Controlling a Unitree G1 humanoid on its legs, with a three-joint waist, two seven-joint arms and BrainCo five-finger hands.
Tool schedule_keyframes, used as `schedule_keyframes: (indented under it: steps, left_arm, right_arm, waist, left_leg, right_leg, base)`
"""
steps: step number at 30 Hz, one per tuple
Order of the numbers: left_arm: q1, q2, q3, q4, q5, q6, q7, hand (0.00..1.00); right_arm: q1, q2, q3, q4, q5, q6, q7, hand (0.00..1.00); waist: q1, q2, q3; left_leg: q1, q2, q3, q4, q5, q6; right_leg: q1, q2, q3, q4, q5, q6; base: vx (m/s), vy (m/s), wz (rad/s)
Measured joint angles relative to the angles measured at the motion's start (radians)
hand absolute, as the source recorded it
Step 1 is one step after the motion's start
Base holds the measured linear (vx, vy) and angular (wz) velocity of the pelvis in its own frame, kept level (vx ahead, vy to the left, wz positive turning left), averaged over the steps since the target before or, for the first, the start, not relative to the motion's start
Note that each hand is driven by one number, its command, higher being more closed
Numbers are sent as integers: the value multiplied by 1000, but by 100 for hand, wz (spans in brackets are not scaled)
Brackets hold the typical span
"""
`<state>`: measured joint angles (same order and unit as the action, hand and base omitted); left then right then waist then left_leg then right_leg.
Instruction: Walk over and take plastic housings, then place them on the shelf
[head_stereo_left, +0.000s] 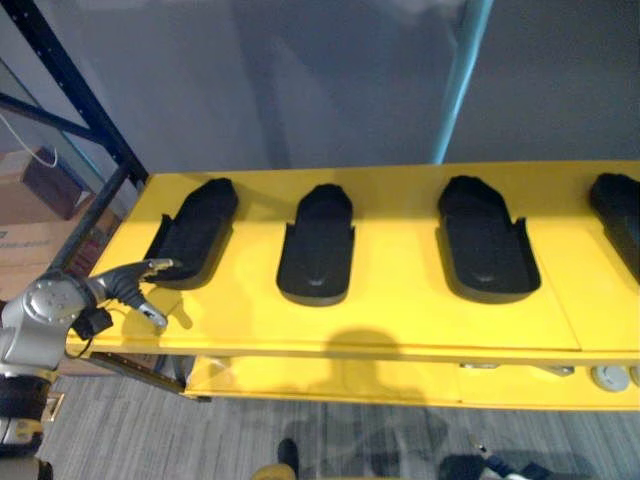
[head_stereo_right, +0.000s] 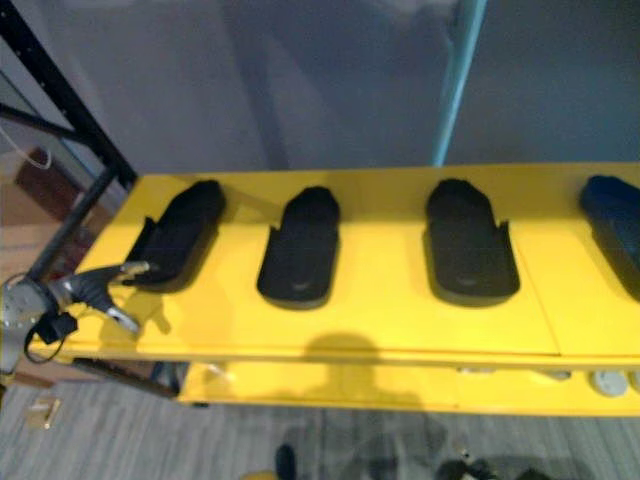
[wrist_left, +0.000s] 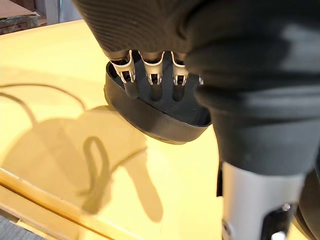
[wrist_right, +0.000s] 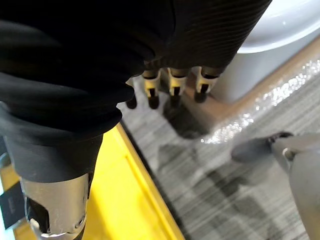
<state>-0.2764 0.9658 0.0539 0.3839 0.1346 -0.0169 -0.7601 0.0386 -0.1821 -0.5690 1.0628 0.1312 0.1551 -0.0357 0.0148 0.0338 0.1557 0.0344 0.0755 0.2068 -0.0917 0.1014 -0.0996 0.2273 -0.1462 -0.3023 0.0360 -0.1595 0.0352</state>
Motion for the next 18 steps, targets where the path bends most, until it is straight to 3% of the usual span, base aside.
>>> schedule_keyframes:
  steps: [10,18]
  left_arm:
    - [-20,10,0,-3,-1,78,-121,0]
    - [-20,11,-30,-9,-88,85,-74,0]
  right_arm:
    - [-4,0,-3,-1,-8,0,1,0]
    - [-5,0,-19,-4,-8,0,2,0]
  waist:
    - [-2,6,3]
    - [-1,11,6]
  left_leg:
    - [-1,0,-1,0,0,0]
    - [-1,-1,-3,0,0,0]
  right_leg:
    - [0,-1,-1,-1,0,0]
    - [0,-1,-1,-2,1,2]
  base:
    - [0,0,0]
    - [0,0,0]
